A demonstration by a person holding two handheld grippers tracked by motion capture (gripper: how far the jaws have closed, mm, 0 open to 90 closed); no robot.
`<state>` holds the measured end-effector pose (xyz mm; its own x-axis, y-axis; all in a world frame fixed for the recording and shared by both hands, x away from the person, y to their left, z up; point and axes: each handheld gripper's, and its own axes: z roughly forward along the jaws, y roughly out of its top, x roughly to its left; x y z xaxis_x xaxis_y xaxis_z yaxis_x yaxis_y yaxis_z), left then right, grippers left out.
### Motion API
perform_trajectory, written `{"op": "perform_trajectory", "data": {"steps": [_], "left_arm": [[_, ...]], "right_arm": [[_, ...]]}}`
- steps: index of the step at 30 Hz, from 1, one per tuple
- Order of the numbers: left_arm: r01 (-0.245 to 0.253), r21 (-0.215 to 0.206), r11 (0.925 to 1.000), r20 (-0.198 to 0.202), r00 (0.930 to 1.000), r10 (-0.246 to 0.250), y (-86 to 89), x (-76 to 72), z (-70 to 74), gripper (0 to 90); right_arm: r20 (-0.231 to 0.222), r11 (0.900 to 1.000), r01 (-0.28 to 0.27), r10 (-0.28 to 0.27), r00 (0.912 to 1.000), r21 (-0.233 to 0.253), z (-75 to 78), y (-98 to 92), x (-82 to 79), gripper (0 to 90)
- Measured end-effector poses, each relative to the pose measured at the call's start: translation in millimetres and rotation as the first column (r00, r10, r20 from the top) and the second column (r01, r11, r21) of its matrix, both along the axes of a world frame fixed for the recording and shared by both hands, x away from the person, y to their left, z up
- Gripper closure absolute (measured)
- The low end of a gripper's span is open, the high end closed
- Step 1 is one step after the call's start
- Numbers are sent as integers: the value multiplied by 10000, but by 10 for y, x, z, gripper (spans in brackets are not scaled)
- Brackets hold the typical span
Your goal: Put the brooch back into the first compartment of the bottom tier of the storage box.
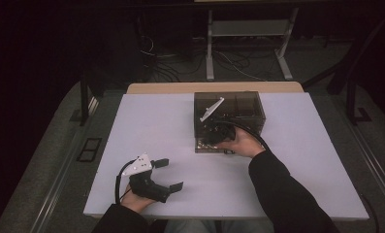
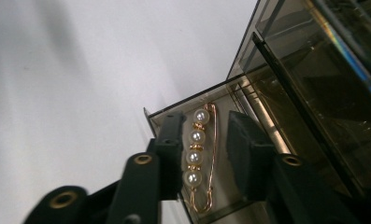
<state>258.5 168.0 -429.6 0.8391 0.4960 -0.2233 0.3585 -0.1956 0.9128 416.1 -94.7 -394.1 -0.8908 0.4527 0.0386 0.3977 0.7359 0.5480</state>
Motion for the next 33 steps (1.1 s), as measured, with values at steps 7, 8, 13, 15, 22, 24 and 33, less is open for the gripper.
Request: {"op": "perform_trajectory", "data": {"steps": [7,8,13,15,22,24,33], "left_arm": [[8,21,10000,9,10000,-8,4,1,-1,0],[12,30,10000,10,10000,-12,4,1,-1,0],[1,16,10000,-2,10000,-1,3,1,-2,0],[-10,13,10000,-3,10000,10,3,2,-3,0],[-17,23,10000,-3,10000,17,2,1,-3,0],[-23,19,10000,-6,10000,23,2,1,-4,0],[-32,38,10000,-3,10000,32,7,1,-2,0]], "right_arm": [[24,9988,263,-264,9996,406,102,-102,-67,530],[22,9986,322,-324,9995,424,112,-120,-72,514],[7,9964,579,-580,9983,617,160,-202,-122,378],[0,9956,643,-644,9979,679,183,-235,-145,325],[-180,9912,670,-654,9977,1141,264,-360,-243,127],[-234,9893,760,-737,9970,1248,287,-399,-279,110],[-487,9825,913,-845,9952,1621,343,-552,-418,2]]}}
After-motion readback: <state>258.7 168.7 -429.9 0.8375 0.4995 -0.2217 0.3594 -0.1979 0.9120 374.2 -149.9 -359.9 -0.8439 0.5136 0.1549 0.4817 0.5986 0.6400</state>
